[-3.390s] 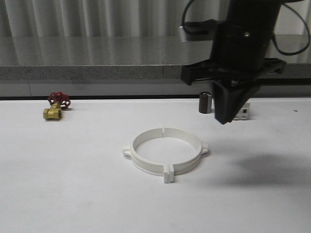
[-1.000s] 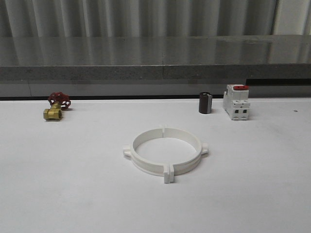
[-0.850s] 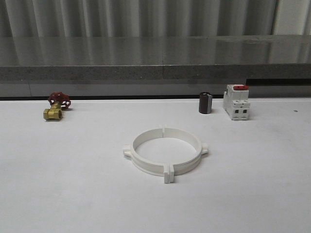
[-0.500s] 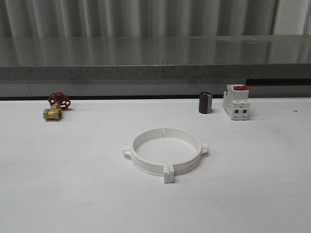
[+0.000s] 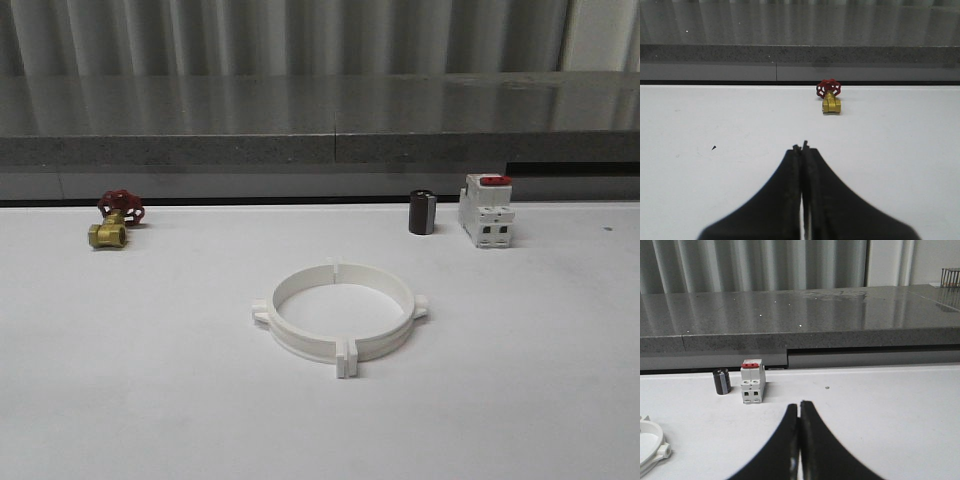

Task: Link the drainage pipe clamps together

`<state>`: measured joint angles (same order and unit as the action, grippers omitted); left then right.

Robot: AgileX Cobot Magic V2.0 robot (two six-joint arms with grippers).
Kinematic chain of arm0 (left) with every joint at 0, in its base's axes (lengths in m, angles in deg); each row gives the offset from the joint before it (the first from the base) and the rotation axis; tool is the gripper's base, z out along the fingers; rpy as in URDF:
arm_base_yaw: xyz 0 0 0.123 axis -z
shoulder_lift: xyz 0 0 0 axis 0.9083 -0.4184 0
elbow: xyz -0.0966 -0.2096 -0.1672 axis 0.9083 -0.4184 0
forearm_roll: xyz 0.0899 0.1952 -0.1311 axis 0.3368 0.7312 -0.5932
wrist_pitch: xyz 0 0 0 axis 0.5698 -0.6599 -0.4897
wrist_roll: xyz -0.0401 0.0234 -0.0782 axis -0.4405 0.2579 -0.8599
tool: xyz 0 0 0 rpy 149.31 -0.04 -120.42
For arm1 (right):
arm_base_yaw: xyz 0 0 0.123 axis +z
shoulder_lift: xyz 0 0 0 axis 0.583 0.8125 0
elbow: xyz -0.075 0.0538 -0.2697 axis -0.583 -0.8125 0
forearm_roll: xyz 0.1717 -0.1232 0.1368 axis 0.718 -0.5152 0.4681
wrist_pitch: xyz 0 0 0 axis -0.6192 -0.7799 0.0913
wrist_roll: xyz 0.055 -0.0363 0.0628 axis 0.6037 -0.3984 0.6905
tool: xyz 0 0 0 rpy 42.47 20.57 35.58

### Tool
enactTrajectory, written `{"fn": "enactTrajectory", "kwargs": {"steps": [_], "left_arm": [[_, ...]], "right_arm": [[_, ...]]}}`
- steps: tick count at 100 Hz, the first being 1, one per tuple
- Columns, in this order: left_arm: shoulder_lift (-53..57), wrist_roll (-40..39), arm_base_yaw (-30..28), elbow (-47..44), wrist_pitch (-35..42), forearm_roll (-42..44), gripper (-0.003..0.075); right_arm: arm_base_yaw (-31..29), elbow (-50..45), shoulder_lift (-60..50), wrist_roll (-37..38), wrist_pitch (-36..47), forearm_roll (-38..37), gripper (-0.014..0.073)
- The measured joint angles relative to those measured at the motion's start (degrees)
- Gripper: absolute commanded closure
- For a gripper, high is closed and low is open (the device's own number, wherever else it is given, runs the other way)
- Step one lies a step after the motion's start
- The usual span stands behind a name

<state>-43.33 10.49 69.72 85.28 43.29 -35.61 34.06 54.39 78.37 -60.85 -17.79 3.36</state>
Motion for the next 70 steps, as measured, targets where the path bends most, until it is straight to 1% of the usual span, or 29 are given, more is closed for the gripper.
{"fn": "enactTrajectory", "kwargs": {"steps": [70], "left_arm": [[0.00, 0.00, 0.00, 0.00, 1.04, -0.12, 0.0740]], "right_arm": [[-0.17, 0.00, 0.00, 0.00, 0.00, 0.00, 0.0660]]}}
